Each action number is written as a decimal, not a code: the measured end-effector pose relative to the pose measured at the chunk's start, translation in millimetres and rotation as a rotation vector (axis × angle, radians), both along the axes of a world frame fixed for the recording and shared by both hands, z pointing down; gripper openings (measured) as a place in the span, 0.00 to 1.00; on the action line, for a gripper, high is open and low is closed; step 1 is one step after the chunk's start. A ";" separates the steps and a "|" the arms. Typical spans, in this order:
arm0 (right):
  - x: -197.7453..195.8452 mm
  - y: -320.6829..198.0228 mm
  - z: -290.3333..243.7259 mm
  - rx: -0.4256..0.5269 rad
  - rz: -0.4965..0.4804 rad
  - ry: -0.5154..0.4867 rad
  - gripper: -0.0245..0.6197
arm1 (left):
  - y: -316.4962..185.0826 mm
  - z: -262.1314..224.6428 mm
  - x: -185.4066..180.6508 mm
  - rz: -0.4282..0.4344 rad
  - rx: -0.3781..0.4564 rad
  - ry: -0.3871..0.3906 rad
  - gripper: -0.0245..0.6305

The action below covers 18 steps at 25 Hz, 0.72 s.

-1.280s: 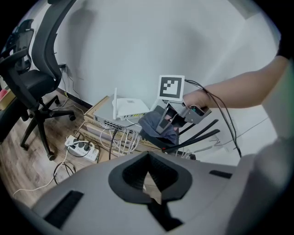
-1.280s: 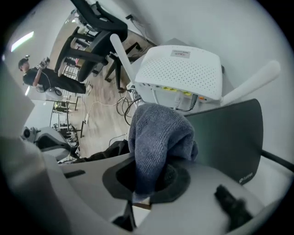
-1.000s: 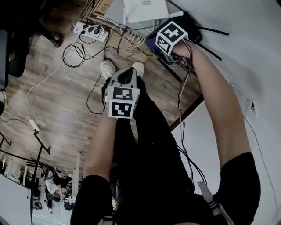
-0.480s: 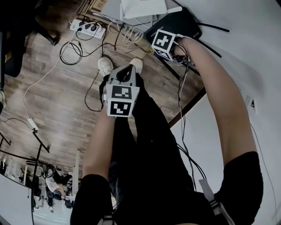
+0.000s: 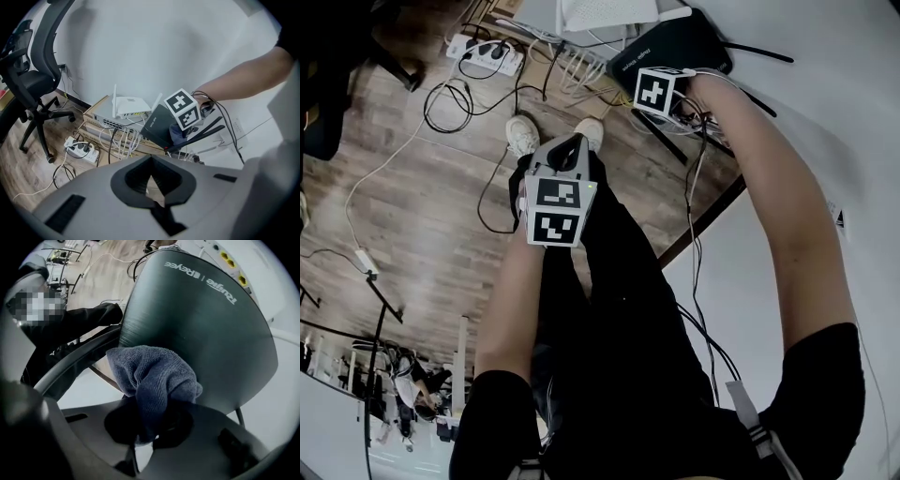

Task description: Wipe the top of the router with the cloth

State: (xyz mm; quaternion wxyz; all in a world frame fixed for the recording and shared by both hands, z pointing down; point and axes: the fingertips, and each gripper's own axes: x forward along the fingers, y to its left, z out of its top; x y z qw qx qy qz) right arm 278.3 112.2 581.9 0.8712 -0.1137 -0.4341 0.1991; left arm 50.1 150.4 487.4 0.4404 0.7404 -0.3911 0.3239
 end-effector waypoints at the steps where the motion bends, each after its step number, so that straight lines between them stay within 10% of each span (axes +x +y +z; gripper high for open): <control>1: 1.3 -1.6 0.7 0.006 0.010 0.004 0.11 | 0.5 0.4 -0.3 0.000 0.000 0.000 0.06; 18: 11.8 -23.8 3.1 0.062 0.368 -0.024 0.11 | 5.6 11.0 2.5 0.008 -0.021 -0.001 0.06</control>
